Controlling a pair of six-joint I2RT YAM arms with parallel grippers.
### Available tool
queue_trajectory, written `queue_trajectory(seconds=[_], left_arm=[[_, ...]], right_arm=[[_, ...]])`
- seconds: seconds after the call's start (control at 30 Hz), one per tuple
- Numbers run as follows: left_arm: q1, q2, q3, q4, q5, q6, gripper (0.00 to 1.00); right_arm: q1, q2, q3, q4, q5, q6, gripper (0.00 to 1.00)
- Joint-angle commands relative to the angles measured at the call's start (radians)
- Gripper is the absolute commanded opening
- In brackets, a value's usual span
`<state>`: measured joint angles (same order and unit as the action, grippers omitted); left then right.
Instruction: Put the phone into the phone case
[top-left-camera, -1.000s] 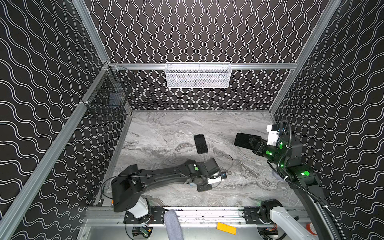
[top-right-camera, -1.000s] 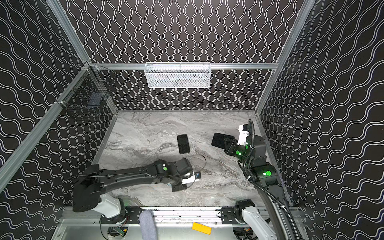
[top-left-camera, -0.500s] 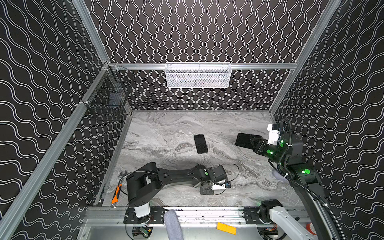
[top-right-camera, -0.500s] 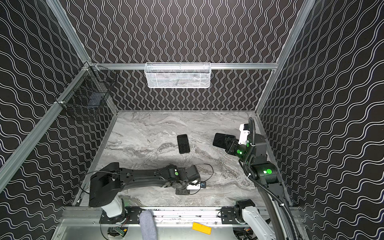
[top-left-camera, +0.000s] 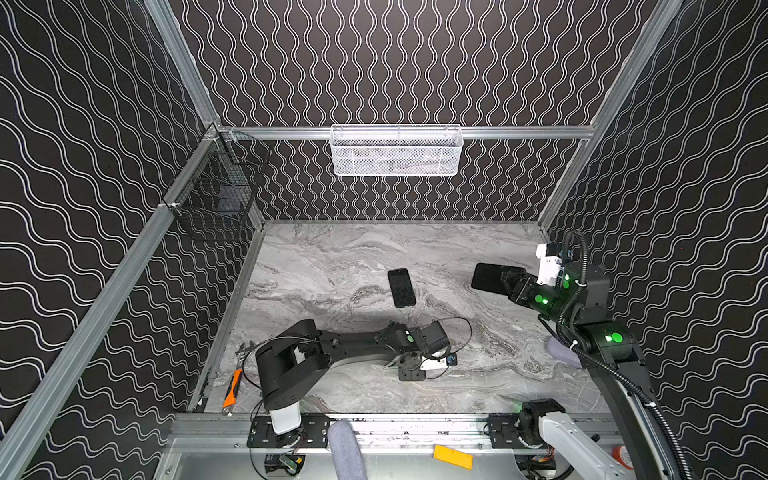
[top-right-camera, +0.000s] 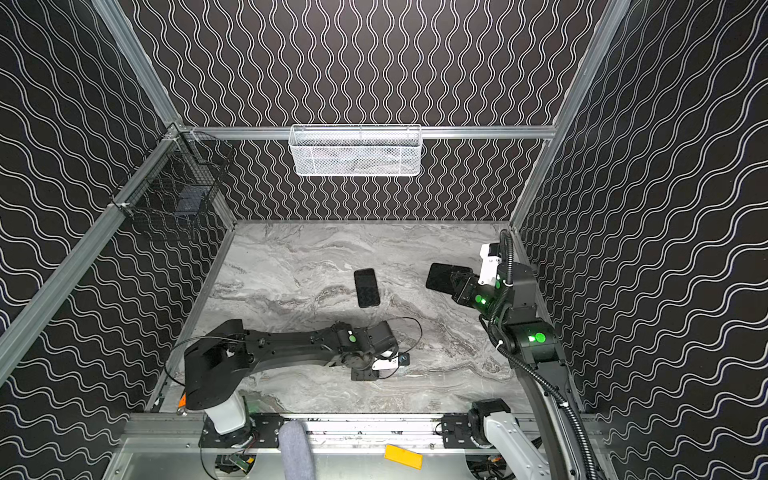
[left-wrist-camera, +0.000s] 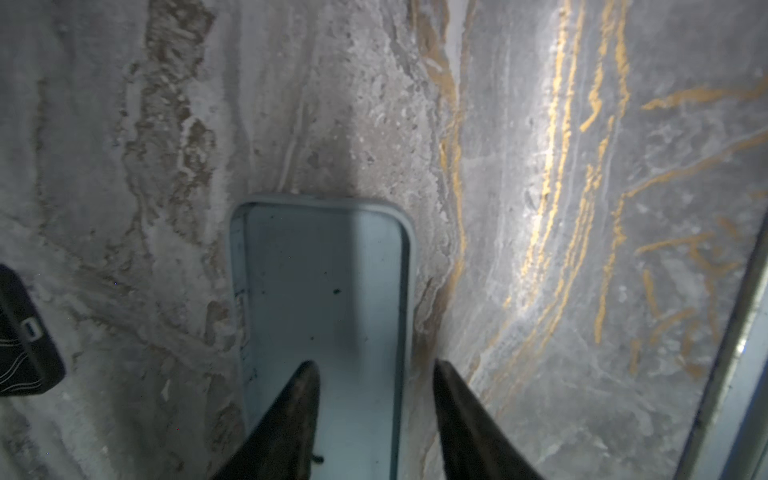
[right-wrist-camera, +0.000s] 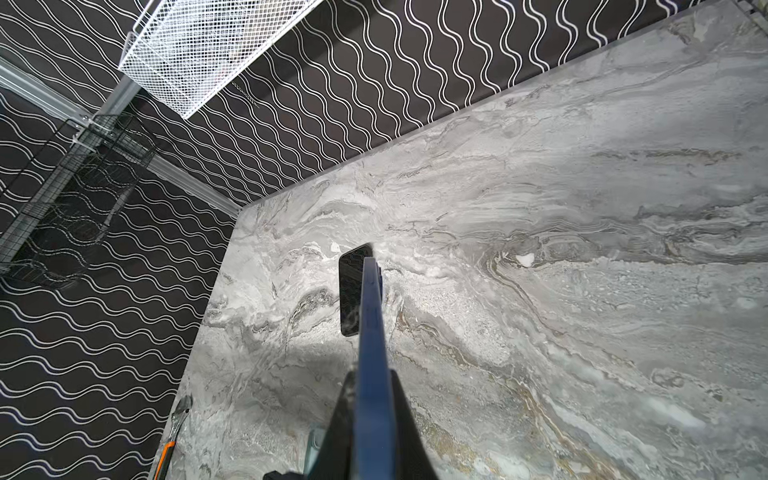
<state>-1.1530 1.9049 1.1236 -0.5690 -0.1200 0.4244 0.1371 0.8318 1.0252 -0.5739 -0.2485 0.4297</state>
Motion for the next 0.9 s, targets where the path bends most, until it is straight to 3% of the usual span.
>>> queue_trajectory(seconds=[0.0,0.13,0.3,0.4,0.57,0.63,0.87], left_arm=[[0.018,-0.05,-0.007,0.047,-0.065,-0.02,0.66],[0.091,-0.216,-0.037,0.069,-0.08,-0.095,0.74],[0.304,-0.464,-0.068,0.089,0.026,-0.366,0.96],[0.502,-0.509,-0.066,0.04,0.205,-0.589,0.98],[0.778,-0.493,-0.197,0.133,0.647,-0.871,0.98],[0.818,-0.478,-0.246,0.198,0.739,-0.934,0.98],[0.842,-0.412,-0.307,0.25,0.798,-1.013,0.99]], right_arm=[[-0.003,0.011,0.023,0.018,-0.03,-0.017,0.0],[-0.007,0.026,0.042,0.008,-0.034,-0.024,0.0],[-0.009,0.071,0.069,-0.011,-0.095,-0.089,0.0],[-0.008,0.104,0.069,-0.034,-0.151,-0.122,0.0],[0.025,0.131,-0.004,0.023,-0.276,-0.076,0.0],[0.077,0.136,-0.05,0.059,-0.273,-0.042,0.0],[0.362,0.213,-0.194,0.228,-0.233,0.075,0.0]])
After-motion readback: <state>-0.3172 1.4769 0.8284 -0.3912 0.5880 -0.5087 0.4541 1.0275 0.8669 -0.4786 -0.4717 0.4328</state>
